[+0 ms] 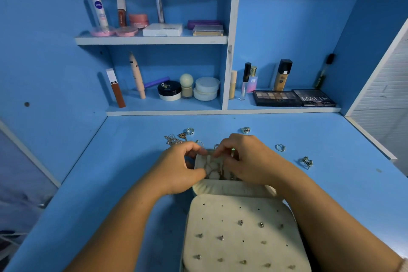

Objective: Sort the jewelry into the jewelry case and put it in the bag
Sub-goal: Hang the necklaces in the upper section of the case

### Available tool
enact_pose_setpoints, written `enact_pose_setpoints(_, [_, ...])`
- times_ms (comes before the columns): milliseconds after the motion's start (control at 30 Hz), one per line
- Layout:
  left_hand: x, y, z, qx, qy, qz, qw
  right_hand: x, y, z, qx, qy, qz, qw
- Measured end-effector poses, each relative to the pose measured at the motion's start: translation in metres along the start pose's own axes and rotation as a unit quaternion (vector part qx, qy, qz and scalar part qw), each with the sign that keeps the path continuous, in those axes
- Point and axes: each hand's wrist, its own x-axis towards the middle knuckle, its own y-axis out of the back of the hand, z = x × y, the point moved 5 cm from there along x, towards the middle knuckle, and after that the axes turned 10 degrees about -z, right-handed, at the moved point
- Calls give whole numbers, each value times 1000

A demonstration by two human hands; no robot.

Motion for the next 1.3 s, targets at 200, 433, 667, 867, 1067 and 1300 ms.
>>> enact_pose_setpoints(200, [-18, -7, 18, 184, -21, -9, 983, -5, 13, 15, -49, -72, -3, 996])
enact_pose_setpoints(433, [-38, -16, 22, 239, -9, 22, 971, -2, 16, 30, -133, -133, -29, 982])
enact_pose_setpoints(667, [-49, -22, 20, 215, -27, 77, 973, -13, 25, 23, -196, -85, 53, 975])
enact_pose_setpoints(867, [-61, -22, 27, 223, -65, 141, 962, -27, 39, 8, -204, -59, 147, 966])
enact_pose_setpoints(1067, [-62, -22, 25, 253, -46, 143, 956, -26, 37, 8, -136, -48, 135, 980])
enact_pose_setpoints(1300, [-62, -24, 15, 252, -18, 144, 957, -20, 28, 20, -80, -77, 87, 990])
